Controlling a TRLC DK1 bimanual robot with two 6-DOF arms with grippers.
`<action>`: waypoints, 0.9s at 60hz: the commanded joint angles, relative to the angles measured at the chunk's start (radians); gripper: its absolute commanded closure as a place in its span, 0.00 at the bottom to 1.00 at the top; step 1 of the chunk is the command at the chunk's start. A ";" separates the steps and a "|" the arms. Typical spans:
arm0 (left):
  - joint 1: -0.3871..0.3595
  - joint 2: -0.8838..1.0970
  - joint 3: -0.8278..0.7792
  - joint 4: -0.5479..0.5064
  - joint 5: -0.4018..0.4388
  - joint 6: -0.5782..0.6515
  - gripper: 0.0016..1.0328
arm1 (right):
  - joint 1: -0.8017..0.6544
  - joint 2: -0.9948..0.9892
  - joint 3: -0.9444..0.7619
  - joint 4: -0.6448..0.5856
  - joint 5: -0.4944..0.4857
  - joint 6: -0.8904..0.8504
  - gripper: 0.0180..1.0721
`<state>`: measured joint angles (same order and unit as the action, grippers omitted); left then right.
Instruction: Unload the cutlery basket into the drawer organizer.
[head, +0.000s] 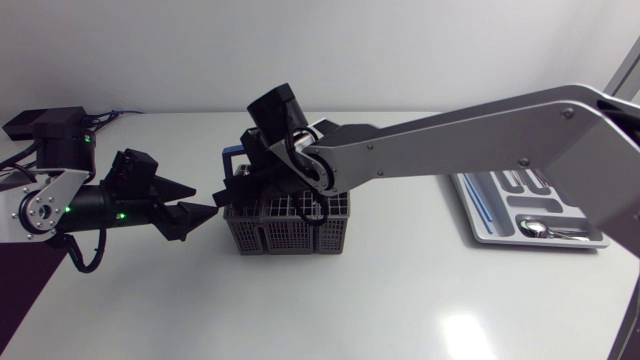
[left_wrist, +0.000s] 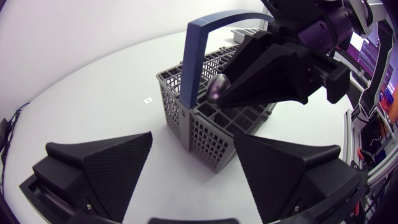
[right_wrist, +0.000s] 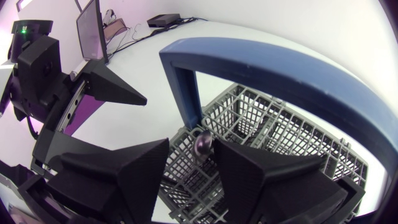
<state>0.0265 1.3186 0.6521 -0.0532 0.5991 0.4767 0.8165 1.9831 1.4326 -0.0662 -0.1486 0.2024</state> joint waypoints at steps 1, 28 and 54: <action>0.009 0.018 -0.022 0.010 0.018 0.026 0.11 | 0.001 0.017 0.012 0.012 0.011 0.028 0.48; 0.006 0.016 -0.026 0.010 0.019 0.025 0.11 | -0.014 -0.013 -0.028 0.029 0.021 0.028 0.48; 0.003 0.016 -0.029 0.010 0.019 0.025 0.11 | -0.028 -0.058 -0.078 0.043 0.046 0.031 0.48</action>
<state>0.0261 1.3228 0.6487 -0.0502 0.6025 0.4767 0.7982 1.9633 1.3872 -0.0330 -0.1074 0.2031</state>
